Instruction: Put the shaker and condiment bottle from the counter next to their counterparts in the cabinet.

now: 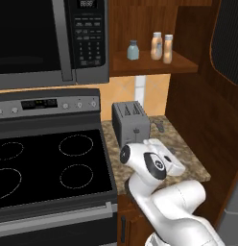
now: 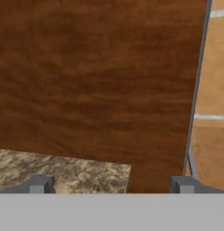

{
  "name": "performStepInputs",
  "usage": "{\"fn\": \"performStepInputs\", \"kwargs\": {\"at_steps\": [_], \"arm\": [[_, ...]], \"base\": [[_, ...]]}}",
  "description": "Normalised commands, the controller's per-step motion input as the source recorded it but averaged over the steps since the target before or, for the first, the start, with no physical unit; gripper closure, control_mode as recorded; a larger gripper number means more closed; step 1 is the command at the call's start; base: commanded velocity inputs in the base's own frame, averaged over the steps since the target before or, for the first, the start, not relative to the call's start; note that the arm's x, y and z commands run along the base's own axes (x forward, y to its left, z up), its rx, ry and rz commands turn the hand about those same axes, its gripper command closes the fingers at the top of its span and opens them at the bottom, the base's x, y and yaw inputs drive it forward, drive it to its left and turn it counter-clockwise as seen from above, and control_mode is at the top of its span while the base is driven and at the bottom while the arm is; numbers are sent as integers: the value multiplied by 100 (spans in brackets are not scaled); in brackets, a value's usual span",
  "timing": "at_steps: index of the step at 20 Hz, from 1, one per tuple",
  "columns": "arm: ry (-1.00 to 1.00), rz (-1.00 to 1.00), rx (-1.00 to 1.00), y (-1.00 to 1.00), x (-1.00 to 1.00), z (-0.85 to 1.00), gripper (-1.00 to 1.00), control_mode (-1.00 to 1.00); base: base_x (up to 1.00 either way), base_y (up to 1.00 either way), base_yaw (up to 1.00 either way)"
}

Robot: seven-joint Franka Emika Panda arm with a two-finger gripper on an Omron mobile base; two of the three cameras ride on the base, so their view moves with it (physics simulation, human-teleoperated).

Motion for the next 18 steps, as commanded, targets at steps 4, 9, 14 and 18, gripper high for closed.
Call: {"fn": "performStepInputs", "kwargs": {"at_steps": [4,9,14,18], "arm": [[-6,0,5,-30,33,-6,-100,-100],[-1,0,8,-32,31,-8,-100,-100],[0,0,5,-29,2,-38,-100,-100],[0,0,1,-15,29,-32,-100,-100]], "base": [[0,0,0],[0,0,0],[0,0,0],[0,0,0]]}}
